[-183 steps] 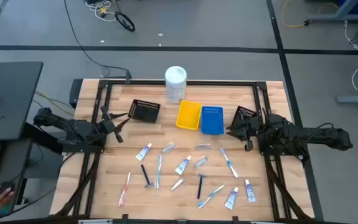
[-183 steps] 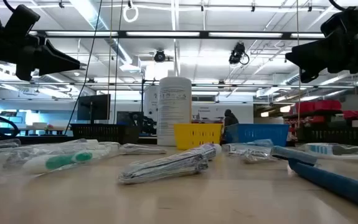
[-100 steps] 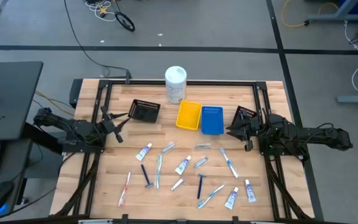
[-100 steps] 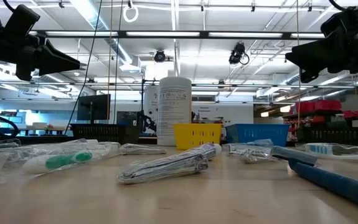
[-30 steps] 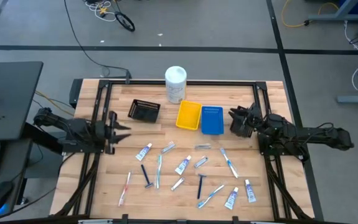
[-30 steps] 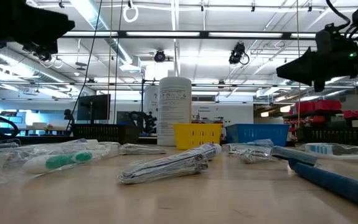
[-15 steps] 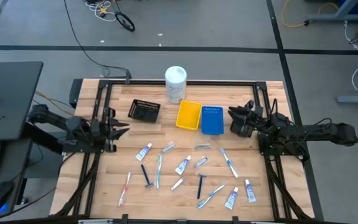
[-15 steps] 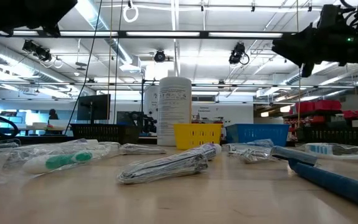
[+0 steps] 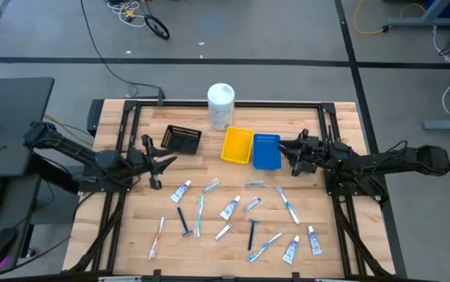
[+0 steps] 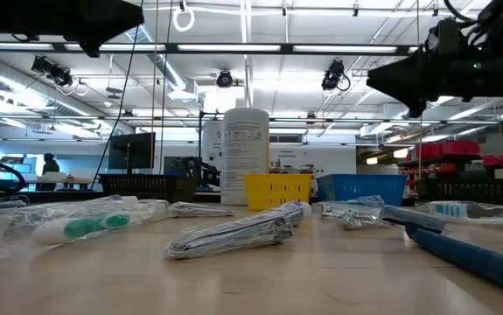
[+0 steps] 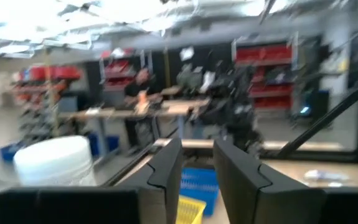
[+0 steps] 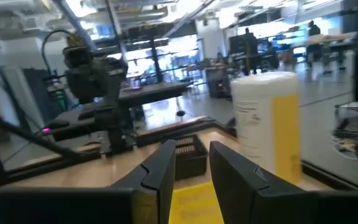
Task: Pick & Place Travel size toiletries
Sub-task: Put the white toothpaste into the left black bin
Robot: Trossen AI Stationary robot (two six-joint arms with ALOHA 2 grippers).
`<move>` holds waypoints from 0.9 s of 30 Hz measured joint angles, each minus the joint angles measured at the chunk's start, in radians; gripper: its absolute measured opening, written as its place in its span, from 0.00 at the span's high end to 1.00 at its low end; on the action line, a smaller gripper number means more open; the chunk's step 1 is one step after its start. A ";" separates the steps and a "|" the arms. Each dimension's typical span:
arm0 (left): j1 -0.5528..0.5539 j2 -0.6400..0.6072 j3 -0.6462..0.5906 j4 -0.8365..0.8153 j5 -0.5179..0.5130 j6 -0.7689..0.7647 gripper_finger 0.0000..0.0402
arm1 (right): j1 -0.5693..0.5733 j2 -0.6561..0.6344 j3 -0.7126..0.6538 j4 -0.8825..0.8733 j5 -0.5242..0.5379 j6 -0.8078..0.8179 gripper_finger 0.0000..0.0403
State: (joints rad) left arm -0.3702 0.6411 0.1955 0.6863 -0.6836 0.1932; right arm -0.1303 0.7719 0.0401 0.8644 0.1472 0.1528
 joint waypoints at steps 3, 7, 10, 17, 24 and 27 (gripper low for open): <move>0.000 0.067 0.029 -0.044 -0.049 -0.056 0.68 | 0.000 0.065 0.040 0.000 -0.077 0.000 0.73; 0.000 0.137 0.053 -0.165 -0.083 -0.218 0.64 | 0.001 0.160 0.090 -0.003 -0.134 0.000 0.73; 0.000 0.181 0.058 -0.248 -0.084 -0.384 0.63 | 0.001 0.227 0.106 -0.008 -0.133 0.000 0.73; 0.001 0.275 0.058 -0.350 -0.022 -0.591 0.63 | 0.001 0.351 0.138 -0.007 -0.101 -0.011 0.73; 0.002 0.360 0.058 -0.362 0.066 -0.634 0.62 | 0.001 0.407 0.164 -0.007 -0.096 -0.011 0.73; 0.014 0.407 0.058 -0.368 0.127 -0.719 0.62 | 0.001 0.408 0.165 -0.006 -0.096 -0.011 0.73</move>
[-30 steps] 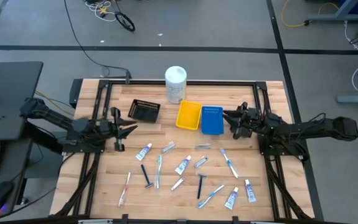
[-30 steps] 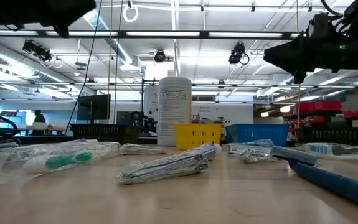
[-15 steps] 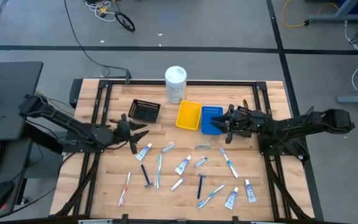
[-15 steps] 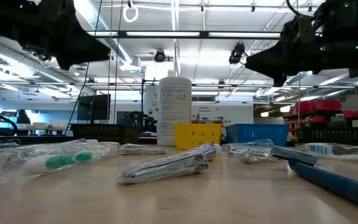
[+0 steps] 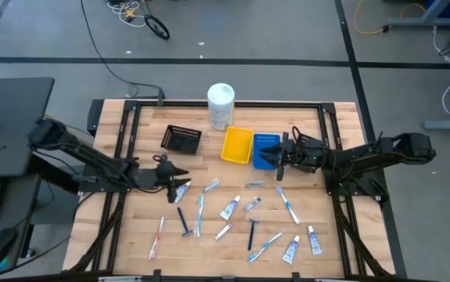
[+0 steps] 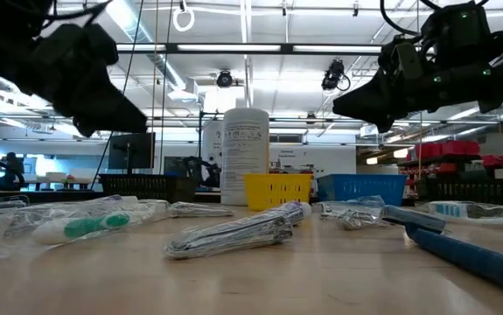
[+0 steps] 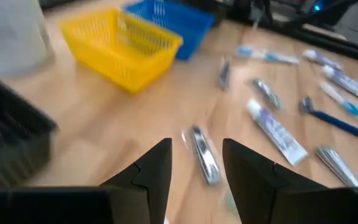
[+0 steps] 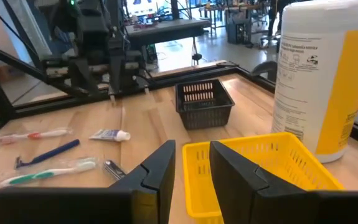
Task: Pick & Place Travel size toiletries
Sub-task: Put the white toothpaste into the left black bin
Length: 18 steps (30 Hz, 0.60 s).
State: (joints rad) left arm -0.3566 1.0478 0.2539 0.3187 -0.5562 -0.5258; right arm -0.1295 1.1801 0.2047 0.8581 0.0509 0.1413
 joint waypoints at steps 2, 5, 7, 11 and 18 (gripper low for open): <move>0.012 0.043 0.000 -0.016 0.034 -0.057 0.62 | 0.000 0.000 0.000 0.004 0.000 0.000 0.73; 0.029 0.116 0.000 -0.021 0.089 -0.118 0.62 | 0.000 0.000 0.000 0.007 0.000 0.000 0.73; 0.039 0.153 0.000 -0.023 0.138 -0.138 0.62 | 0.000 0.000 0.000 0.008 0.000 0.000 0.73; 0.052 0.201 0.000 -0.023 0.151 -0.179 0.62 | 0.000 0.000 0.000 0.007 0.000 0.000 0.73; 0.070 0.214 0.000 -0.042 0.147 -0.197 0.57 | 0.000 0.000 0.000 0.007 0.000 0.000 0.73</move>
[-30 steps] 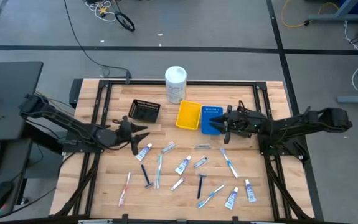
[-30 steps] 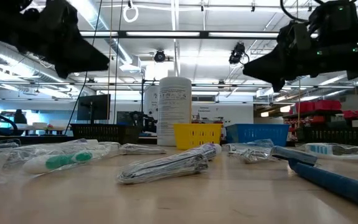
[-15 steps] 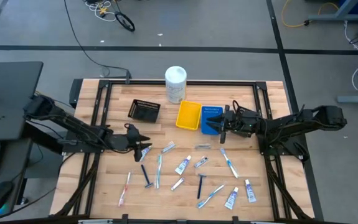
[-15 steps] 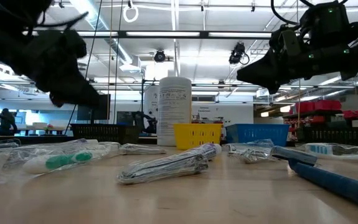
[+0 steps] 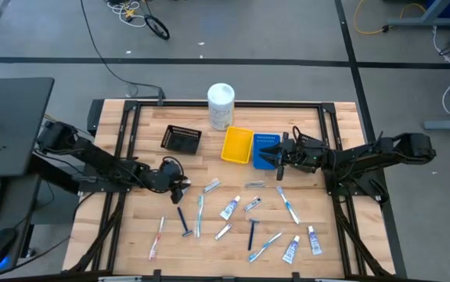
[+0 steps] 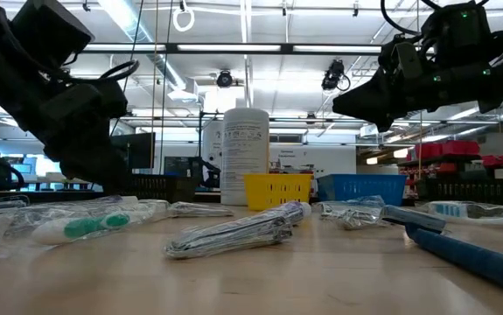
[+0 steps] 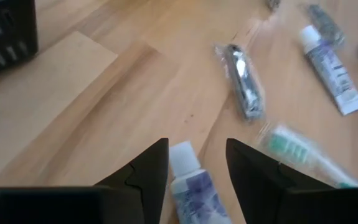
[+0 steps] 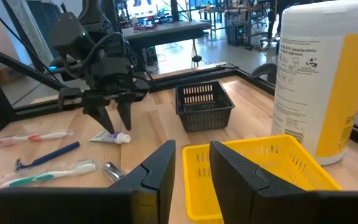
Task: Pick & Place Travel size toiletries
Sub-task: Put the white toothpaste into the left black bin
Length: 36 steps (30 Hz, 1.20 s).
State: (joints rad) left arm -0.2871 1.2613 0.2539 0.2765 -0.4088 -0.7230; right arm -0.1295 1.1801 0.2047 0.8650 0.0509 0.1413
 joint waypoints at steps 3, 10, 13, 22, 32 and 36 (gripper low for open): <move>0.000 0.000 0.000 -0.031 0.003 -0.009 0.53 | 0.000 0.000 0.000 0.000 0.000 0.000 0.73; 0.000 0.000 0.000 -0.097 0.046 -0.051 0.49 | 0.000 0.000 0.000 -0.003 0.000 0.000 0.73; 0.000 0.000 0.000 -0.121 0.047 -0.047 0.50 | 0.000 0.000 0.000 -0.008 0.000 0.000 0.73; 0.000 -0.001 0.001 -0.167 0.055 -0.044 0.62 | 0.000 -0.001 0.000 -0.008 0.000 0.000 0.73; -0.001 0.000 -0.001 -0.162 0.017 -0.058 0.76 | 0.000 -0.001 0.000 -0.008 0.000 0.000 0.73; -0.001 0.001 -0.003 -0.086 -0.048 -0.031 0.72 | 0.000 -0.001 0.000 -0.008 0.000 0.000 0.73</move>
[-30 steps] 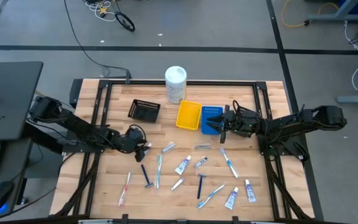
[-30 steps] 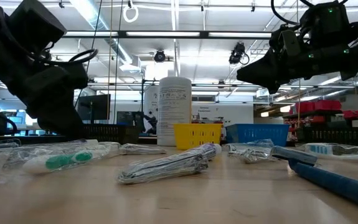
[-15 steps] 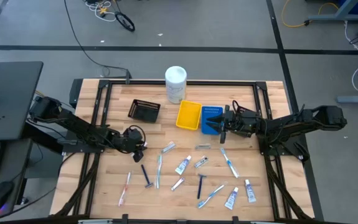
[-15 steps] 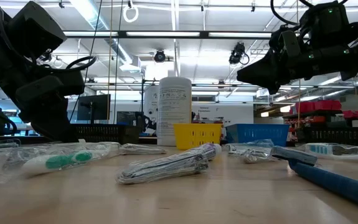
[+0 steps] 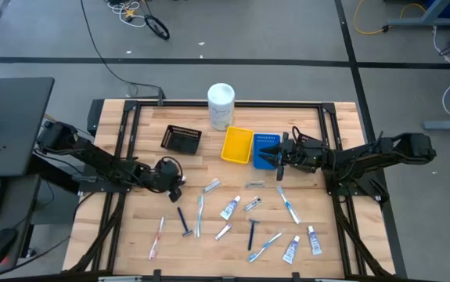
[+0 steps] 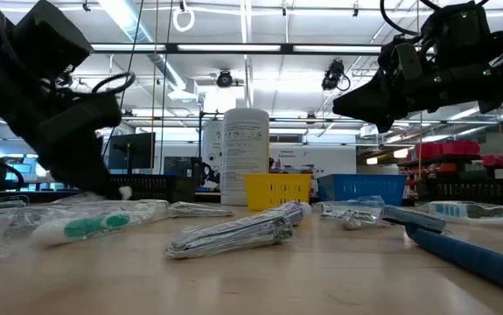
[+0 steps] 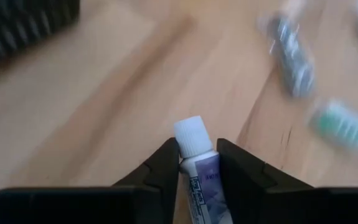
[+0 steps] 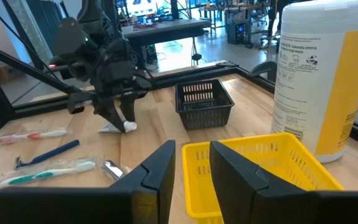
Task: Pick & Place Travel size toiletries
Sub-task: Put the white toothpaste into the left black bin
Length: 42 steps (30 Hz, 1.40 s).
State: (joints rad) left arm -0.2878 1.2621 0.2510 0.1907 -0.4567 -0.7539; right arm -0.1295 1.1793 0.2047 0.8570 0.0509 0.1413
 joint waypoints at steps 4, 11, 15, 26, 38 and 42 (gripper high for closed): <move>0.003 0.000 0.001 0.083 -0.110 0.017 0.75 | 0.000 0.000 0.000 0.000 0.000 0.000 0.73; 0.090 -0.001 0.009 0.186 -0.228 0.120 0.75 | 0.000 0.000 0.000 0.000 0.000 0.000 0.73; 0.174 -0.001 0.076 0.185 -0.170 0.295 0.73 | 0.000 0.000 0.000 0.000 0.026 0.000 0.73; 0.477 -0.001 0.388 -0.243 0.037 0.686 0.75 | -0.001 0.000 0.000 0.000 0.061 0.000 0.73; 0.756 -0.001 0.413 -0.402 0.273 1.035 0.75 | -0.001 0.000 0.000 0.000 0.061 0.000 0.73; 0.801 -0.001 0.413 -0.406 0.378 1.149 0.76 | -0.001 0.000 0.000 0.000 0.061 0.000 0.73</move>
State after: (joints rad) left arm 0.5131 1.2613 0.6640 -0.2156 -0.0785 0.3950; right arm -0.1303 1.1793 0.2047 0.8574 0.1114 0.1417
